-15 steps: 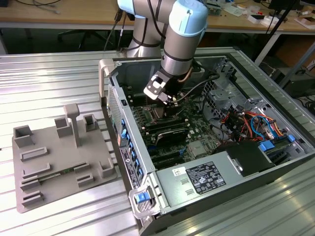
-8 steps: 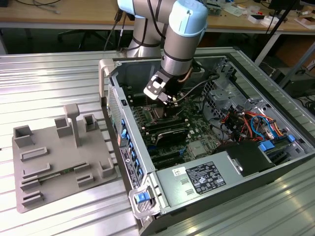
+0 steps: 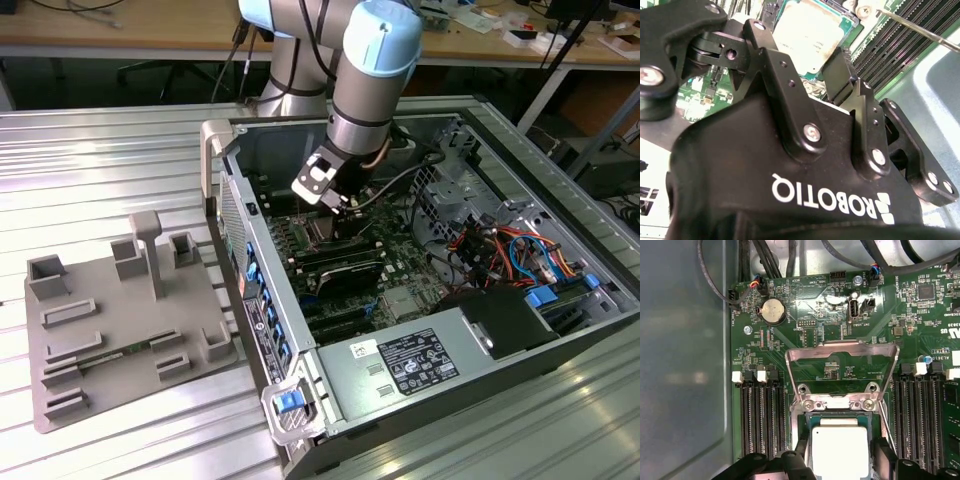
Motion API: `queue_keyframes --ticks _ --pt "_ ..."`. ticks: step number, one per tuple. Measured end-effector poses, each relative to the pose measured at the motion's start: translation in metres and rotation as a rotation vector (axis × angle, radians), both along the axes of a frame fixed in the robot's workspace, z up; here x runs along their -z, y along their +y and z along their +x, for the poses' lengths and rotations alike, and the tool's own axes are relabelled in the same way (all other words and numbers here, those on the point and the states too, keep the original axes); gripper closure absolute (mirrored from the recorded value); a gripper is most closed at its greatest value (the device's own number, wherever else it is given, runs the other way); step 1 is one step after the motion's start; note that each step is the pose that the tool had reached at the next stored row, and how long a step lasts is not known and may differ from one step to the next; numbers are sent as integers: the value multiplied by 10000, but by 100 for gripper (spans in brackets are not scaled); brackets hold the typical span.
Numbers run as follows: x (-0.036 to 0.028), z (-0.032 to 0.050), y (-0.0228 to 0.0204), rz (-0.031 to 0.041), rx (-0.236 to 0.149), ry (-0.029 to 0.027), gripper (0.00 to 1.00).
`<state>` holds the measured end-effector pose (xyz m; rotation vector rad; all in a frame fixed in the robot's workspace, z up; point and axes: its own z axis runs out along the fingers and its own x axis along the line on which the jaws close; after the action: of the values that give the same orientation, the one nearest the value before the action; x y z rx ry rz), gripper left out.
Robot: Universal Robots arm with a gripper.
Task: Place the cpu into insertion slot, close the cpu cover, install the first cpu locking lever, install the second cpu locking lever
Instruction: 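Place the cpu into insertion slot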
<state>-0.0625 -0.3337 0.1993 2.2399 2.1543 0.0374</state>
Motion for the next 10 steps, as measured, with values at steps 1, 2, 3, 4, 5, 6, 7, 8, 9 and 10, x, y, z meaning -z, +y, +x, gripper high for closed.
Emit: queue_keyframes --ticks 1,2,3,4,5,6,7,8,9,10 --pt "-17 0 0 0 0 -1 38" --pt "-39 0 0 1 0 -2 38" --pt "-58 0 0 1 0 -2 38" --pt "-73 0 0 2 0 -2 38" --pt "-92 0 0 2 0 -2 38" --pt "-117 0 0 2 0 -1 38" --pt "-160 0 1 2 0 -2 38" --pt "-175 0 1 3 0 -1 38" --pt "-177 1 3 3 -1 -2 38" --pt "-180 1 7 2 -2 -1 40"
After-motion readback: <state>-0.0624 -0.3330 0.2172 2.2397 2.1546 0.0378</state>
